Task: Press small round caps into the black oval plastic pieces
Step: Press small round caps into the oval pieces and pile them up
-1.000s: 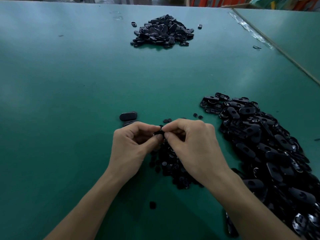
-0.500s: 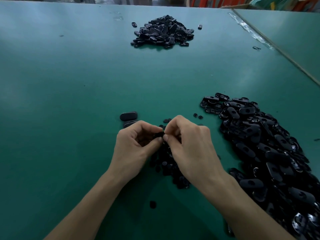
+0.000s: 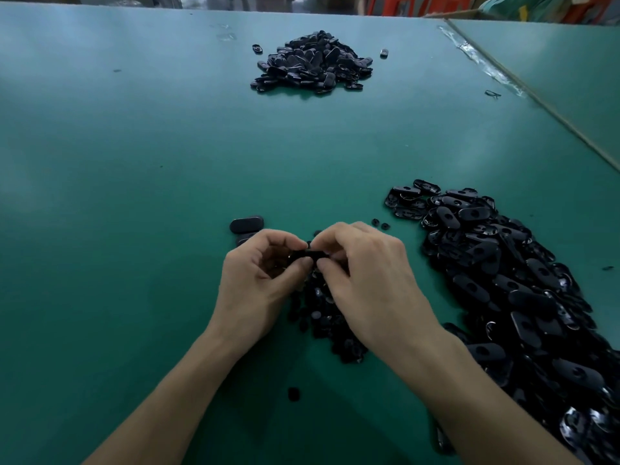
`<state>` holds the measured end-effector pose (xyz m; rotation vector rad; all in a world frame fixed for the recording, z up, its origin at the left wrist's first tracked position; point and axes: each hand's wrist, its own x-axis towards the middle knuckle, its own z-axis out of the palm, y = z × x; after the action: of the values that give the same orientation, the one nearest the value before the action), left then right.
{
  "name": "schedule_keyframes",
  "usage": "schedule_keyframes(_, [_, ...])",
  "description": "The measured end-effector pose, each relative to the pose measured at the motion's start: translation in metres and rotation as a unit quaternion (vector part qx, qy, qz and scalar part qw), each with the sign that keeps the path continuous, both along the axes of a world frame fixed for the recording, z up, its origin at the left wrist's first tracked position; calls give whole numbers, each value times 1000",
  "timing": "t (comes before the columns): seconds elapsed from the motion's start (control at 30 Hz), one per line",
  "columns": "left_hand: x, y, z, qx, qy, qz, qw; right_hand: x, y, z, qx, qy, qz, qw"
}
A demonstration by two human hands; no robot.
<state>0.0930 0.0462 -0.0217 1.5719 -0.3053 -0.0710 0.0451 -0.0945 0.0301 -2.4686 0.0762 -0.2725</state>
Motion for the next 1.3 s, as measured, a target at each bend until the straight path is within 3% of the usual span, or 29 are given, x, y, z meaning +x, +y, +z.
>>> schedule_keyframes(0.07, [0, 1, 1, -27, 11, -10, 1000, 1, -4, 0, -8, 8, -1, 1000])
schedule_keyframes(0.2, [0, 0, 3, -55, 21, -25, 998, 4, -11, 2, 75, 52, 21, 996])
schedule_keyframes(0.47, [4, 2, 0, -87, 67, -46, 993, 5, -20, 2, 154, 64, 19, 986])
schedule_keyframes(1.03, [3, 4, 5, -84, 77, -23, 993, 5, -15, 6, 166, 59, 23, 984])
schedule_keyframes(1.3, [2, 3, 2, -37, 16, 39, 998, 7, -22, 7, 88, 47, 36, 994])
